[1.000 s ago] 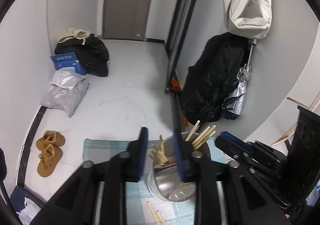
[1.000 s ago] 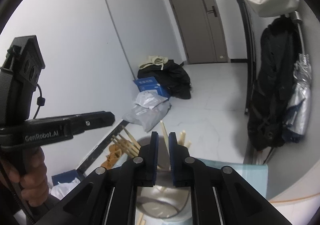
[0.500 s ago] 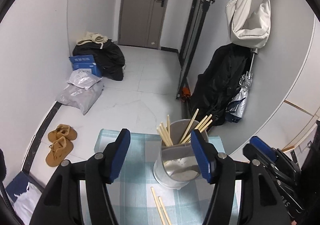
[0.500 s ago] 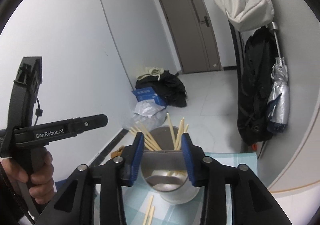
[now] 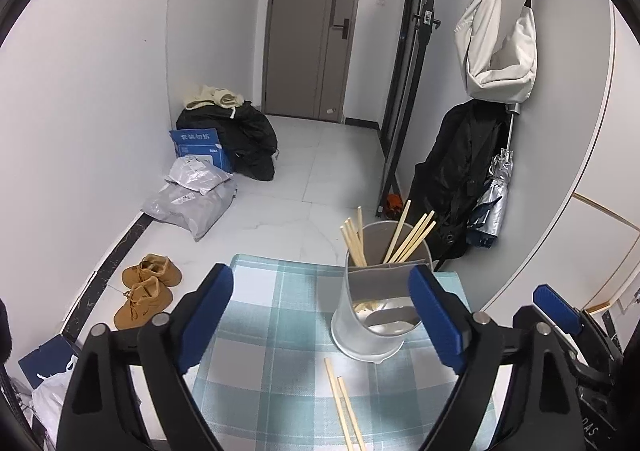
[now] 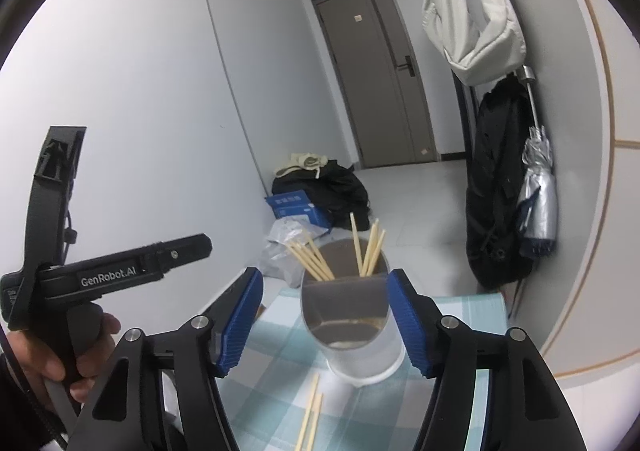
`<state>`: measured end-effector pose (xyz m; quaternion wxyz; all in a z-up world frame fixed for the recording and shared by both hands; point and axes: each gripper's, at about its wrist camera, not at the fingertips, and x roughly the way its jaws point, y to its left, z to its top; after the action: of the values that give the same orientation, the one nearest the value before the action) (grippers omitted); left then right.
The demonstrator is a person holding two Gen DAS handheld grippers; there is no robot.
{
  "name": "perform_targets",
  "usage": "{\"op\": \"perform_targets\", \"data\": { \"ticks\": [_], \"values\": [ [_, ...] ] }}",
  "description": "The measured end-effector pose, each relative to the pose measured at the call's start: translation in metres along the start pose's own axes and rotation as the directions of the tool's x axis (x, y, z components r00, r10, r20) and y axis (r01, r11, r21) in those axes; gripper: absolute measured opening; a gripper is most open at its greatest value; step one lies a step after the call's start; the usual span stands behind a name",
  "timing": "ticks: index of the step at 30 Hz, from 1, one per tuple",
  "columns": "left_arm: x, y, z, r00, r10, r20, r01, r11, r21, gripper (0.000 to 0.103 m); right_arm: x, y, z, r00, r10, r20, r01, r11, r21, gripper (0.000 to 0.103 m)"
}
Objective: Organize utensils
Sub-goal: 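Withdraw both open grippers from the holder toward the last chopsticks, then grasp one chopstick with the right gripper and lift it upright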
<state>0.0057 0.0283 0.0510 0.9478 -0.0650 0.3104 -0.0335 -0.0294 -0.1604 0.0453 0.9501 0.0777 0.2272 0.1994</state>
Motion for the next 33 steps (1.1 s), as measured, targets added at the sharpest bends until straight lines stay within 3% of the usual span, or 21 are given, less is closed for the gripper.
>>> {"op": "perform_targets", "data": {
  "ticks": [10,19,22,27,30,33],
  "values": [
    [0.014,0.015,-0.043,1.000,0.014,-0.008,-0.014,1.000,-0.015,0.093,0.011,0.008,-0.043,0.997,-0.025,-0.077,0.021,0.999,-0.044,0.070],
    [0.038,0.028,-0.072,0.998,0.012,-0.063,-0.016,0.998,-0.062,0.093,0.028,-0.010,-0.073,0.983,-0.068,-0.171,0.072,0.997,0.016,0.070],
    [0.050,0.038,-0.081,0.993,0.012,-0.120,-0.021,0.997,-0.079,0.093,0.036,-0.013,-0.080,0.974,-0.088,-0.209,0.090,0.996,0.000,0.070],
    [0.066,0.053,-0.088,0.977,0.017,-0.214,-0.040,0.994,-0.104,0.093,0.055,-0.013,-0.097,0.944,-0.116,-0.308,0.111,0.993,-0.033,0.070],
    [0.068,0.059,-0.086,0.975,0.033,-0.222,-0.058,0.993,-0.104,0.093,0.074,-0.005,-0.109,0.909,-0.179,-0.377,0.139,0.982,-0.129,0.070],
    [0.068,0.068,-0.084,0.971,0.041,-0.236,-0.071,0.990,-0.119,0.093,0.091,0.001,-0.120,0.879,-0.174,-0.445,0.114,0.981,-0.159,0.069]
  ]
}}
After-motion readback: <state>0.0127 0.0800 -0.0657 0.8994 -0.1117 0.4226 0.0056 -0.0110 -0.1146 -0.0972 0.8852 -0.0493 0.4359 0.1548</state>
